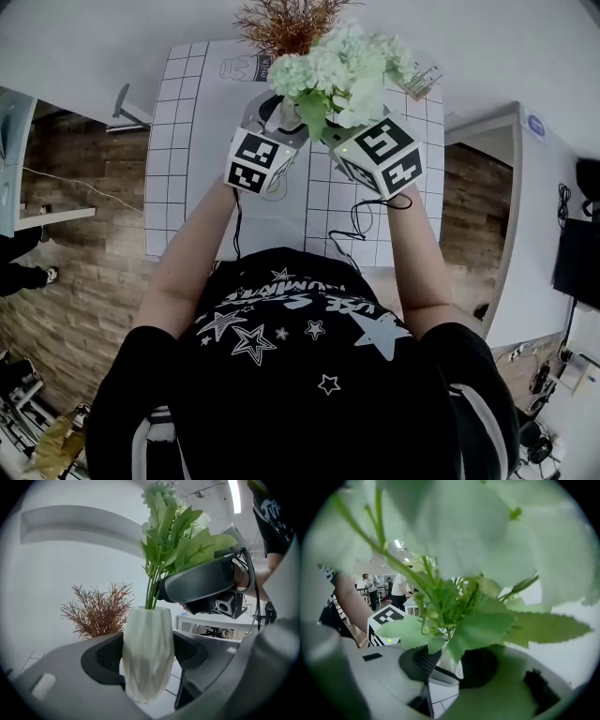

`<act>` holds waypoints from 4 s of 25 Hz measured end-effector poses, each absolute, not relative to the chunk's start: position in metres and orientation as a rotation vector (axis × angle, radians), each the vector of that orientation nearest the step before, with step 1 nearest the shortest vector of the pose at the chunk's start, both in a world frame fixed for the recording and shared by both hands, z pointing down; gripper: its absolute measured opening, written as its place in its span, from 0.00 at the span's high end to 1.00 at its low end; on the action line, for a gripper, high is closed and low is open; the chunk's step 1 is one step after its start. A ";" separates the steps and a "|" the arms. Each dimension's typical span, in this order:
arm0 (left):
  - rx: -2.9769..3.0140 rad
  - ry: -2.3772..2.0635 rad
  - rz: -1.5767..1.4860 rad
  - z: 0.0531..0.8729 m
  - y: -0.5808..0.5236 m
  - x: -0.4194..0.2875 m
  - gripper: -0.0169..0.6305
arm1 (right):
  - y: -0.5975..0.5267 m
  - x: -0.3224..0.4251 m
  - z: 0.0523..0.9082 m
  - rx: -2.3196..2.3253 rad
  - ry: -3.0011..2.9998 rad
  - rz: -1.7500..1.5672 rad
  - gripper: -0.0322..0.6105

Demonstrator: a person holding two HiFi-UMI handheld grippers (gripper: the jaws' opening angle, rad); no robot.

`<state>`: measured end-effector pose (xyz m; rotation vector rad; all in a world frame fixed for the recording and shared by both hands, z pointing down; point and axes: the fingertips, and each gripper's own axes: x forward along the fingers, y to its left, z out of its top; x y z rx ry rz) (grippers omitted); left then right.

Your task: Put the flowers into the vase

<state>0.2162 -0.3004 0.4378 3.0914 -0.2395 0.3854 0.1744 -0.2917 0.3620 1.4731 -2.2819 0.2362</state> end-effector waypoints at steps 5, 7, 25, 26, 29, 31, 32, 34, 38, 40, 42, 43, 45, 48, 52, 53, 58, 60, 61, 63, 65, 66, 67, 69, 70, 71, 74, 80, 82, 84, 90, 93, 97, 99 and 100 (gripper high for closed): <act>3.078 -0.249 0.372 0.437 -0.303 0.215 0.47 | -0.287 0.171 0.361 1.442 -2.264 0.227 0.78; 3.077 -0.249 0.371 0.437 -0.303 0.215 0.47 | -0.282 0.170 0.358 1.439 -2.263 0.226 0.78; 3.063 -0.257 0.363 0.437 -0.305 0.217 0.47 | -0.264 0.175 0.370 1.346 -2.128 0.348 0.74; 3.062 -0.258 0.363 0.437 -0.305 0.217 0.47 | -0.262 0.178 0.368 1.364 -2.134 0.346 0.74; 3.064 -0.261 0.358 0.437 -0.306 0.217 0.47 | -0.256 0.183 0.360 1.440 -2.194 0.333 0.74; 3.070 -0.260 0.358 0.437 -0.306 0.217 0.47 | -0.252 0.185 0.356 1.496 -2.254 0.340 0.74; 3.074 -0.258 0.361 0.437 -0.305 0.217 0.47 | -0.249 0.186 0.355 1.520 -2.281 0.348 0.74; 3.082 -0.255 0.369 0.437 -0.304 0.218 0.47 | -0.244 0.189 0.355 1.556 -2.319 0.366 0.74; 3.074 -0.264 0.369 0.438 -0.305 0.218 0.47 | -0.237 0.192 0.362 1.579 -2.327 0.392 0.74; 3.077 -0.265 0.374 0.439 -0.306 0.217 0.46 | -0.233 0.193 0.363 1.583 -2.326 0.397 0.74; 3.086 -0.265 0.387 0.439 -0.306 0.217 0.46 | -0.230 0.194 0.364 1.585 -2.330 0.408 0.74; 3.089 -0.267 0.395 0.439 -0.306 0.217 0.46 | -0.229 0.194 0.365 1.581 -2.333 0.417 0.74; 3.095 -0.277 0.406 0.439 -0.306 0.217 0.46 | -0.226 0.193 0.368 1.566 -2.340 0.431 0.74; 3.102 -0.290 0.422 0.439 -0.305 0.217 0.46 | -0.221 0.193 0.370 1.553 -2.341 0.436 0.74; 3.102 -0.296 0.443 0.440 -0.305 0.216 0.46 | -0.219 0.194 0.370 1.561 -2.342 0.439 0.74; 3.098 -0.297 0.445 0.440 -0.305 0.215 0.45 | -0.218 0.195 0.370 1.564 -2.345 0.440 0.74; 3.080 -0.350 0.427 0.439 -0.307 0.213 0.41 | -0.211 0.198 0.372 1.553 -2.355 0.445 0.74; 3.074 -0.378 0.425 0.439 -0.307 0.212 0.39 | -0.208 0.199 0.372 1.547 -2.358 0.444 0.74; 3.069 -0.388 0.429 0.439 -0.307 0.211 0.39 | -0.206 0.200 0.372 1.544 -2.361 0.442 0.74; 3.063 -0.404 0.441 0.440 -0.305 0.209 0.39 | -0.202 0.202 0.370 1.538 -2.366 0.438 0.74; 3.065 -0.421 0.448 0.439 -0.302 0.208 0.39 | -0.198 0.204 0.370 1.529 -2.373 0.434 0.74; 3.067 -0.432 0.449 0.439 -0.301 0.207 0.39 | -0.196 0.204 0.370 1.523 -2.377 0.432 0.74; 3.068 -0.447 0.449 0.438 -0.301 0.206 0.39 | -0.194 0.205 0.370 1.515 -2.381 0.429 0.74; 3.063 -0.483 0.448 0.437 -0.299 0.203 0.39 | -0.190 0.205 0.370 1.497 -2.393 0.423 0.74; 3.056 -0.503 0.447 0.437 -0.298 0.200 0.39 | -0.188 0.205 0.370 1.487 -2.401 0.421 0.74; 3.045 -0.523 0.444 0.437 -0.296 0.197 0.39 | -0.186 0.206 0.370 1.477 -2.410 0.419 0.74; 3.007 -0.586 0.431 0.438 -0.284 0.181 0.39 | -0.180 0.207 0.371 1.463 -2.436 0.417 0.74; 2.958 -0.670 0.446 0.444 -0.257 0.148 0.39 | -0.173 0.212 0.367 1.498 -2.483 0.361 0.80; 2.933 -0.692 0.400 0.439 -0.249 0.139 0.39 | -0.170 0.211 0.370 1.517 -2.490 0.363 0.86; 2.899 -0.718 0.334 0.433 -0.242 0.129 0.39 | -0.164 0.207 0.374 1.525 -2.510 0.385 0.87; 2.860 -0.630 0.158 0.417 -0.203 0.118 0.42 | -0.138 0.183 0.391 1.472 -2.495 0.435 0.87; 2.901 -0.556 0.157 0.413 -0.178 0.108 0.47 | -0.128 0.164 0.394 1.435 -2.463 0.431 0.87; 2.863 -0.518 0.149 0.415 -0.149 0.071 0.55 | -0.111 0.131 0.393 1.433 -2.424 0.408 0.87; 2.847 -0.533 0.128 0.412 -0.140 0.048 0.61 | -0.105 0.114 0.387 1.472 -2.420 0.380 0.87; 2.848 -0.545 0.120 0.410 -0.137 0.037 0.65 | -0.102 0.106 0.384 1.490 -2.418 0.362 0.87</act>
